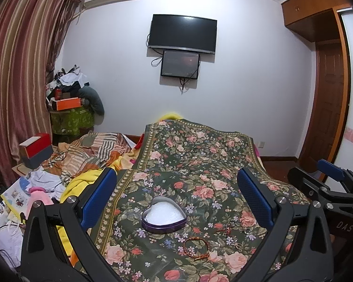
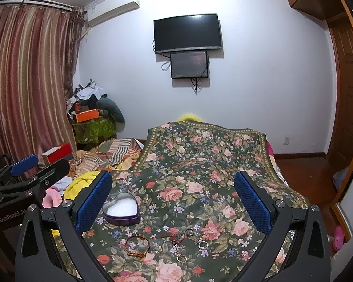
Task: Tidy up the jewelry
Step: 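Move both tools down toward the jewelry on the floral cover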
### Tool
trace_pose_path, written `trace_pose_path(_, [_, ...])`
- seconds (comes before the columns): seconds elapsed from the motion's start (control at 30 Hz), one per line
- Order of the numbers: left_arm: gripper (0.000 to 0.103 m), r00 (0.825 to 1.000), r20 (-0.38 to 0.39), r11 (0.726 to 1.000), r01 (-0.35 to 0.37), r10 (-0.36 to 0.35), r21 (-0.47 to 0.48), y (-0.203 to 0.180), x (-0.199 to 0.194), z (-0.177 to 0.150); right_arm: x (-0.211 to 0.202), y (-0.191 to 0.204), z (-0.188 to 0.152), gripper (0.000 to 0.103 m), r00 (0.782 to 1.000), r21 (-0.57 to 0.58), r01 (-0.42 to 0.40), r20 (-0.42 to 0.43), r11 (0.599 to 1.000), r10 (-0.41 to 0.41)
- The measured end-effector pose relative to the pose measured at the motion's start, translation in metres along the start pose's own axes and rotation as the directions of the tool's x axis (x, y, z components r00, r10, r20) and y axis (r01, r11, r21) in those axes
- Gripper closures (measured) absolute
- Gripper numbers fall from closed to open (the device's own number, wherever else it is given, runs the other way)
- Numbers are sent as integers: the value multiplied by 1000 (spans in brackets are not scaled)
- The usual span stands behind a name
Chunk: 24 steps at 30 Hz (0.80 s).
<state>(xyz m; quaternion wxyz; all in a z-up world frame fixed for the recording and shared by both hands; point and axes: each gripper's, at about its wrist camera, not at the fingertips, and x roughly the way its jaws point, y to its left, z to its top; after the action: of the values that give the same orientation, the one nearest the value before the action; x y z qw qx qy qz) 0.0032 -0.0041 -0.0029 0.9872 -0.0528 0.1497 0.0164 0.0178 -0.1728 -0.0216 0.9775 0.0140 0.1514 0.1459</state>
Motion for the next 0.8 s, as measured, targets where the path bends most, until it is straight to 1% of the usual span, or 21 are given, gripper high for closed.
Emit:
trace_pose_path(0.1, [0,1000,-26,1000,-12,12,-1,1,7,-3,4,-3,-3,0,1000,5,6,-23,1000,-6])
trace_pose_path(0.27, [0,995,-97,1000,-18,17,-8,2,25,-12,13,-10,-13,0,997,8,21,-81,1000,-20])
trace_pose_path(0.47, [0,985,-169,1000,-19,18,-6,1,42,-23,29,-18,-28,0,985,23,31,-169,999,-27])
trace_pose_path(0.63, [0,972,-236,1000,-6,-1,-30,2,61,-36,41,-27,-43,0,970,23,56,-240,998,-49])
trace_pose_path(0.67, [0,970,-245,999,-6,-2,-34,3,63,-38,44,-29,-46,0,964,18,61,-260,998,-54])
trace_pose_path(0.8, [0,950,-312,999,3,-19,-49,3,82,-50,59,-36,-64,0,934,-8,66,-352,998,-65])
